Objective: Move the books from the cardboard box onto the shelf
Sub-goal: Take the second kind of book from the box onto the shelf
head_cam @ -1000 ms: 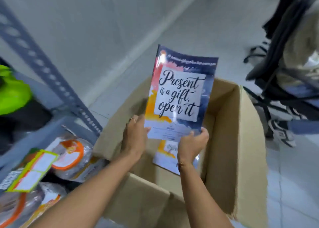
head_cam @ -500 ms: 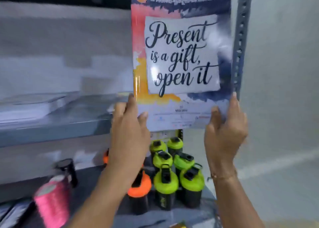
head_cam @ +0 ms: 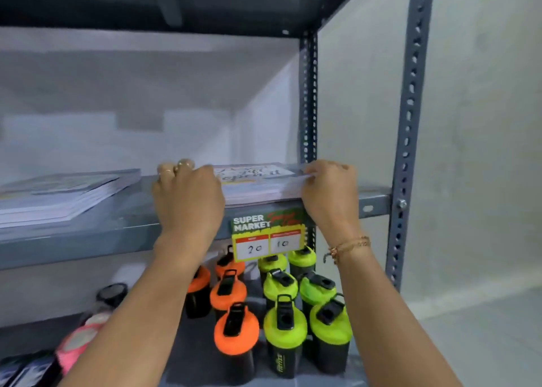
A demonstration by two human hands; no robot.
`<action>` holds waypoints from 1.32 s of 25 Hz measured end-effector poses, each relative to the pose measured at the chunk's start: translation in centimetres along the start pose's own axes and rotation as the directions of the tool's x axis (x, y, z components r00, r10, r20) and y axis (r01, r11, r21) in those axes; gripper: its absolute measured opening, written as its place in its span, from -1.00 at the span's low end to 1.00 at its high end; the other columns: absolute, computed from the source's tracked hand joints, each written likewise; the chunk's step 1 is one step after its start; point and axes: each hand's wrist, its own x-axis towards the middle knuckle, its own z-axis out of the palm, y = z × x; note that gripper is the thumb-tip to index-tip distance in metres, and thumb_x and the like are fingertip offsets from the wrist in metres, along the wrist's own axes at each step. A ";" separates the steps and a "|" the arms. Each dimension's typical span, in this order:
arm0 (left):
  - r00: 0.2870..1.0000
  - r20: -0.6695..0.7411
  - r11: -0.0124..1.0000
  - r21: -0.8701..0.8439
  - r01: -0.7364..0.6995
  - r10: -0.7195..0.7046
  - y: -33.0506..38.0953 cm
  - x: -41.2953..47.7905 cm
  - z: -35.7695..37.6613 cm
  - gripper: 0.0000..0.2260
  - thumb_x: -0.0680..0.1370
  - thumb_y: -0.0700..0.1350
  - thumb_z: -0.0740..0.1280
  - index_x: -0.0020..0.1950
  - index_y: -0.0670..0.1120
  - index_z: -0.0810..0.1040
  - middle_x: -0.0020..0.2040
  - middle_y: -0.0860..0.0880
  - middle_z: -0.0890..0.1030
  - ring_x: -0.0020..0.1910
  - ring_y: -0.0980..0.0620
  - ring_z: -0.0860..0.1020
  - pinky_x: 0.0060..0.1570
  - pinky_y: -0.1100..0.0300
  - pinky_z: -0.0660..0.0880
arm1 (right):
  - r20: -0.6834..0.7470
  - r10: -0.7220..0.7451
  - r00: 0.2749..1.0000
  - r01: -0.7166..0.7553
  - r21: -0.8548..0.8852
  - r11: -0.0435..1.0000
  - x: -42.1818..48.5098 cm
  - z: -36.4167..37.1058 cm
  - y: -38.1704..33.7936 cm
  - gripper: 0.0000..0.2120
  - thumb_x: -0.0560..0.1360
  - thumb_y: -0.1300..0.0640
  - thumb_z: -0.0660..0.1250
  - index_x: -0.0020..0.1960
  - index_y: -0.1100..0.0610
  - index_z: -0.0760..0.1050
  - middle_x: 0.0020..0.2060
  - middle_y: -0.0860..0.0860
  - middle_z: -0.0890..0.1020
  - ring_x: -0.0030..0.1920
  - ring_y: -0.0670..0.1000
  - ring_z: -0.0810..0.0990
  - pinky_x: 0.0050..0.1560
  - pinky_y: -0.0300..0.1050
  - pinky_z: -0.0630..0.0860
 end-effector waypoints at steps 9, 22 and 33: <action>0.570 0.064 0.410 -0.760 -0.504 0.819 23.4 -25.2 9.3 -0.80 0.37 -0.22 0.35 -0.04 -0.03 0.63 -0.10 -0.01 0.69 -0.12 -0.09 0.62 -0.18 0.15 0.60 | -0.470 0.580 0.666 -0.671 -0.037 0.740 -26.3 -9.2 25.6 -0.66 0.42 0.18 0.11 -0.05 0.26 0.62 -0.07 0.19 0.70 0.02 0.11 0.52 0.09 -0.04 0.44; -0.304 0.908 0.885 -0.374 -0.278 0.289 24.9 -63.1 26.6 -0.52 0.55 -0.19 0.22 0.44 -0.25 0.18 0.43 -0.22 0.33 0.40 -0.19 0.34 0.35 0.01 0.34 | -0.313 0.805 -0.503 -0.773 -0.254 -0.582 -58.6 -10.7 39.1 -0.28 0.51 0.01 0.25 0.50 0.19 -0.08 0.50 0.14 0.07 0.45 0.20 0.11 0.43 0.11 0.19; -0.218 0.973 0.947 -0.141 -0.287 0.079 26.2 -63.3 27.3 -0.54 0.41 -0.03 0.38 0.27 -0.14 0.46 0.31 -0.18 0.47 0.31 -0.20 0.40 0.27 0.03 0.41 | -0.404 0.702 -0.587 -0.765 -0.010 -0.645 -59.7 -13.5 40.0 -0.60 0.42 0.17 0.36 0.22 0.21 0.38 0.26 0.19 0.38 0.28 0.23 0.34 0.29 0.14 0.29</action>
